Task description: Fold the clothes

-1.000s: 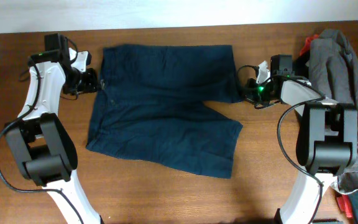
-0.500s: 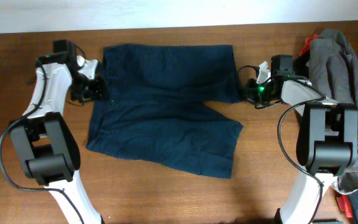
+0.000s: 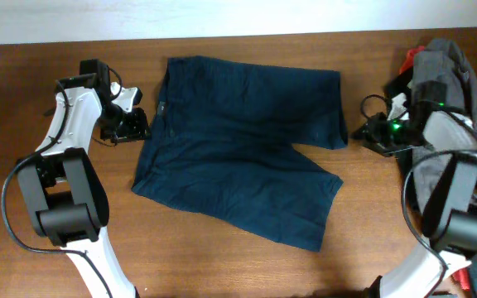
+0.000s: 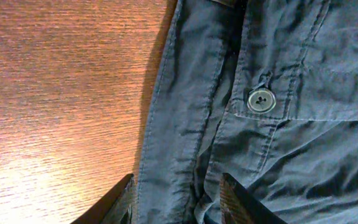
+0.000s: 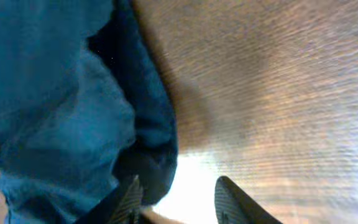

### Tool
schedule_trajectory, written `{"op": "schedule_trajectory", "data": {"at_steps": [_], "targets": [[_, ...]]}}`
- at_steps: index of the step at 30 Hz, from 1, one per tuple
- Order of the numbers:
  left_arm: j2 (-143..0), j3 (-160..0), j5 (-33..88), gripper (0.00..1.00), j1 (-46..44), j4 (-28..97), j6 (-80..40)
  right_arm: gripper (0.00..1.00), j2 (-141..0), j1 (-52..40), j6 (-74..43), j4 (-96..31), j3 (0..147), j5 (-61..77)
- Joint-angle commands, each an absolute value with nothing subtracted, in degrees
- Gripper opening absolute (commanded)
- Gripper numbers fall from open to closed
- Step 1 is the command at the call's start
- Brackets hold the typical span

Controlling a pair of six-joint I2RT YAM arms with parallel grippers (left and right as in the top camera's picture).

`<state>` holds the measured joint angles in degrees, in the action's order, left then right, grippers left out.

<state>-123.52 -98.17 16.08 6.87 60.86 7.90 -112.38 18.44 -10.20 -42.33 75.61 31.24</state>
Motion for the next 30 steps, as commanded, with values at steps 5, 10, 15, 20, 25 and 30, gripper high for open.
{"op": "schedule_trajectory", "data": {"at_steps": [5,10,15,20,25,30], "targets": [[-121.8,-97.8,21.1,0.43,6.9,61.2,9.2,0.42,-110.2,18.1,-7.4,-44.9,75.2,30.9],[-121.9,-96.9,26.3,0.43,6.9,61.4,17.1,0.42,-110.2,18.1,-7.3,-48.5,75.2,30.0],[-121.9,-94.1,26.3,0.43,6.8,58.9,17.7,0.42,-110.2,18.1,-7.2,-51.6,75.2,30.0],[-121.9,-89.4,27.9,0.43,5.9,55.5,18.2,0.42,-110.2,18.2,-5.3,-53.7,75.2,30.0],[-121.9,-87.6,28.8,0.39,4.6,54.8,18.3,0.42,-110.2,18.5,-4.9,-54.0,75.2,30.0],[-121.9,-87.6,28.8,0.14,3.4,55.1,18.3,0.43,-110.2,18.5,-4.9,-54.0,75.2,30.0]]}}
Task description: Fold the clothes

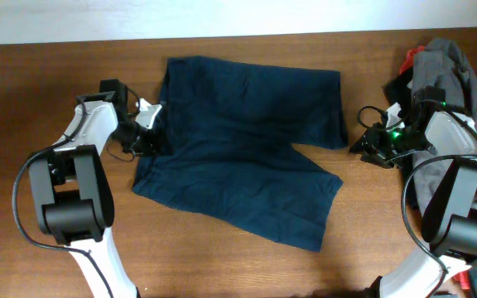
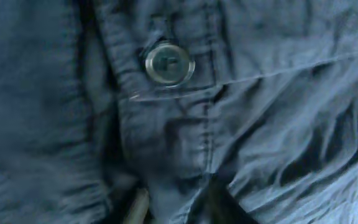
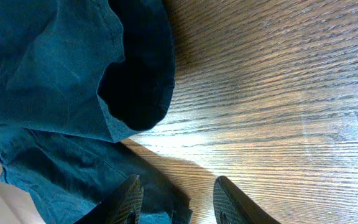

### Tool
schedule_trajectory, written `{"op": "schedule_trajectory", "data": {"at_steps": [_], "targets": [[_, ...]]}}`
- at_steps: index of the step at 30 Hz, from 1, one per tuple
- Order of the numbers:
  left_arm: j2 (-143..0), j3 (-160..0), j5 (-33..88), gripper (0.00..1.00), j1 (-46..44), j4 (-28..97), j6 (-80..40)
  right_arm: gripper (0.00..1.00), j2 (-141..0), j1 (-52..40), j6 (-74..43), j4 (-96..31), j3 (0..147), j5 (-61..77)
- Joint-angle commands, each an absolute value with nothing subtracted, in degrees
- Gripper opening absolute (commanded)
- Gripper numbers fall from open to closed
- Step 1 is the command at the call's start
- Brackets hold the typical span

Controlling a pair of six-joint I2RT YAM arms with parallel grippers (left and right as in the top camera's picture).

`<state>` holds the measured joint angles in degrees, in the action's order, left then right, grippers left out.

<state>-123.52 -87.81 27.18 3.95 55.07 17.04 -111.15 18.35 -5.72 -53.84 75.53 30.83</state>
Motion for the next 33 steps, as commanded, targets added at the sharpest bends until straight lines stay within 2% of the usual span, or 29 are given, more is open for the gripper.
{"op": "schedule_trajectory", "data": {"at_steps": [1,9,16,18,20,21,22,33], "targets": [[-121.9,-87.6,28.8,0.03,3.4,55.1,18.3,0.43,-110.2,18.5,-4.9,-54.1,75.2,30.0],[-120.6,-90.3,29.5,0.0,5.8,55.3,13.6,0.43,-110.2,19.1,-4.9,-56.8,75.2,26.1],[-117.7,-91.4,38.7,0.01,9.1,54.8,13.6,0.42,-110.2,21.2,-3.2,-64.5,74.8,24.4],[-117.7,-91.4,39.3,0.01,9.3,54.9,13.6,0.39,-110.2,20.9,-1.7,-66.7,73.9,24.4],[-117.7,-91.4,39.3,0.0,9.3,54.9,13.6,0.24,-110.2,20.2,-0.6,-67.9,72.0,24.4],[-117.7,-91.4,39.3,0.0,9.2,54.7,13.6,0.11,-110.2,19.8,-0.4,-68.1,70.8,24.4],[-117.7,-91.4,39.3,0.0,9.1,54.7,13.6,0.06,-110.2,19.3,-0.4,-67.9,69.6,24.6],[-117.7,-91.4,39.2,0.0,8.9,54.5,13.6,0.04,-110.2,12.3,0.4,-54.5,56.7,34.1]]}}
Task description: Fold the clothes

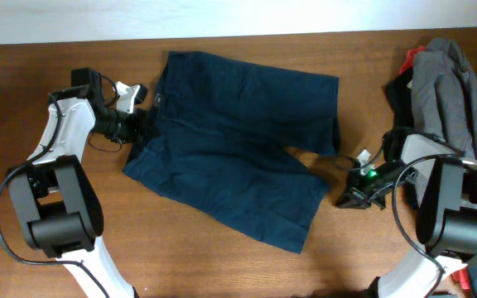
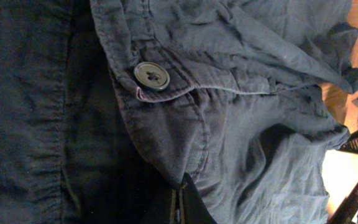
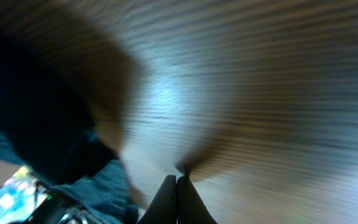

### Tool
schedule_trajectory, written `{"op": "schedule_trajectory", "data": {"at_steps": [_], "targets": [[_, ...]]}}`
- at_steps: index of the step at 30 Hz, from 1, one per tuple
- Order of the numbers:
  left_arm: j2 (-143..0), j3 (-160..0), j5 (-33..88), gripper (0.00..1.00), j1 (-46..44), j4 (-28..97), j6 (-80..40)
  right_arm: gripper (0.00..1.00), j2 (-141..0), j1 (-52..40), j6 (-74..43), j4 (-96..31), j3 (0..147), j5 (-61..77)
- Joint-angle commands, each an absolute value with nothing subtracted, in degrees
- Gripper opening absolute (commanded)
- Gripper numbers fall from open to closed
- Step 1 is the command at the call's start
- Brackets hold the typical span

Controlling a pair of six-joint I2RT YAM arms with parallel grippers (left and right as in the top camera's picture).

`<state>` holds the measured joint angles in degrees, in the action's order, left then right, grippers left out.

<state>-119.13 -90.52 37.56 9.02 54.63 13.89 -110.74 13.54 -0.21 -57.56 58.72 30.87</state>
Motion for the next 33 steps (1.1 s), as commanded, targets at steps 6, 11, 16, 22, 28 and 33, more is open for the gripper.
{"op": "schedule_trajectory", "data": {"at_steps": [6,11,16,22,28,33], "targets": [[-117.7,-91.4,39.2,0.0,8.9,54.5,13.6,0.04,-110.2,12.0,0.4,-48.2,56.2,39.4],[-117.7,-91.4,39.2,0.0,8.9,54.5,13.6,0.04,-110.2,12.0,0.4,-44.7,56.2,44.7],[-117.7,-91.4,39.2,0.01,8.9,54.5,13.6,0.04,-110.2,12.0,1.7,-44.1,56.2,51.6],[-117.7,-91.4,39.2,0.0,8.9,54.5,13.6,0.04,-110.2,12.0,3.0,-44.0,56.2,56.4],[-117.7,-91.4,39.2,0.01,8.9,54.5,13.6,0.04,-110.2,11.9,-0.8,-41.7,56.2,52.8],[-117.7,-91.4,39.2,0.0,8.9,54.5,13.6,0.04,-110.2,10.5,0.3,-43.4,56.2,58.1]]}}
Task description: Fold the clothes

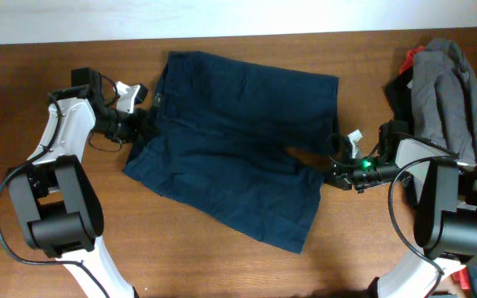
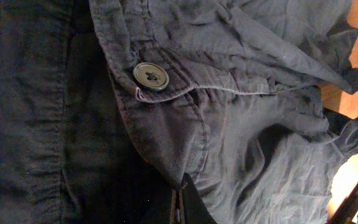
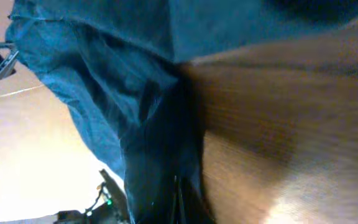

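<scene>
Dark navy shorts [image 1: 238,141] lie spread flat on the wooden table, waistband to the left and legs to the right. My left gripper [image 1: 142,124] is shut on the waistband at the left edge. The left wrist view shows its shut tips [image 2: 180,208] pinching cloth just below the pocket button [image 2: 151,76]. At the hem corner of the near leg my right gripper [image 1: 331,172] is shut. In the right wrist view its tips [image 3: 179,200] are buried in dark blue cloth [image 3: 123,93] beside bare wood.
A heap of grey and dark clothes [image 1: 447,79] with a red piece [image 1: 409,58] fills the table's right end, close behind my right arm. The table's far edge [image 1: 222,37] runs just beyond the shorts. Bare wood [image 1: 222,265] shows in front.
My right gripper has moved from the bare table to the right of the shorts up and left to the near leg's hem corner, now shut in cloth. The left gripper and shorts are unchanged.
Both grippers stood open, the left beside the waistband and the right by the far leg's hem. Then the left was over the waistband. Then it was shut on it with the shorts shifted left and turned, the right shut on bare wood. Now the right grips the near hem.
</scene>
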### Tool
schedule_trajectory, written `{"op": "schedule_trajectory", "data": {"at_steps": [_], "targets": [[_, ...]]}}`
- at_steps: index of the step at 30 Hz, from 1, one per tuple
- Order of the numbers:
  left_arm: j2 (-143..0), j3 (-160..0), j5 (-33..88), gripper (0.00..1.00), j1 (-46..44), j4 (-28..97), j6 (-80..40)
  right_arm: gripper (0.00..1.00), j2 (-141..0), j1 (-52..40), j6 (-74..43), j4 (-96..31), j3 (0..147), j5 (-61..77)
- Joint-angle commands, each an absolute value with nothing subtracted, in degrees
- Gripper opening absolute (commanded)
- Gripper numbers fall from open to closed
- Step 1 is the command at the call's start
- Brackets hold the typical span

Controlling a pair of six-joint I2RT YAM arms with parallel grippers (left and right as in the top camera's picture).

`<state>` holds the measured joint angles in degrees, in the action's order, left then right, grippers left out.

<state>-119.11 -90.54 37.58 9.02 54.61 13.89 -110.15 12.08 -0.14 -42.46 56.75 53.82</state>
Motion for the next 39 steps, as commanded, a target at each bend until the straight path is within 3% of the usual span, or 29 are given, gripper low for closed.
{"op": "schedule_trajectory", "data": {"at_steps": [1,8,14,27,39], "targets": [[-117.7,-91.4,39.2,0.0,8.9,54.5,13.6,0.04,-110.2,10.0,0.6,-44.6,56.2,58.5],[-117.7,-91.4,39.2,0.0,8.9,54.5,13.6,0.04,-110.2,6.0,0.6,-54.0,56.2,49.8],[-117.7,-91.4,39.2,0.01,8.9,54.5,13.6,0.04,-110.2,6.5,-0.1,-52.3,56.3,42.9],[-117.7,-91.4,39.2,0.0,8.9,54.5,13.6,0.04,-110.2,5.6,0.3,-55.0,56.1,48.5],[-117.7,-91.4,39.2,0.0,8.9,54.7,13.6,0.04,-110.2,3.4,-13.0,-40.2,56.0,38.6]]}}
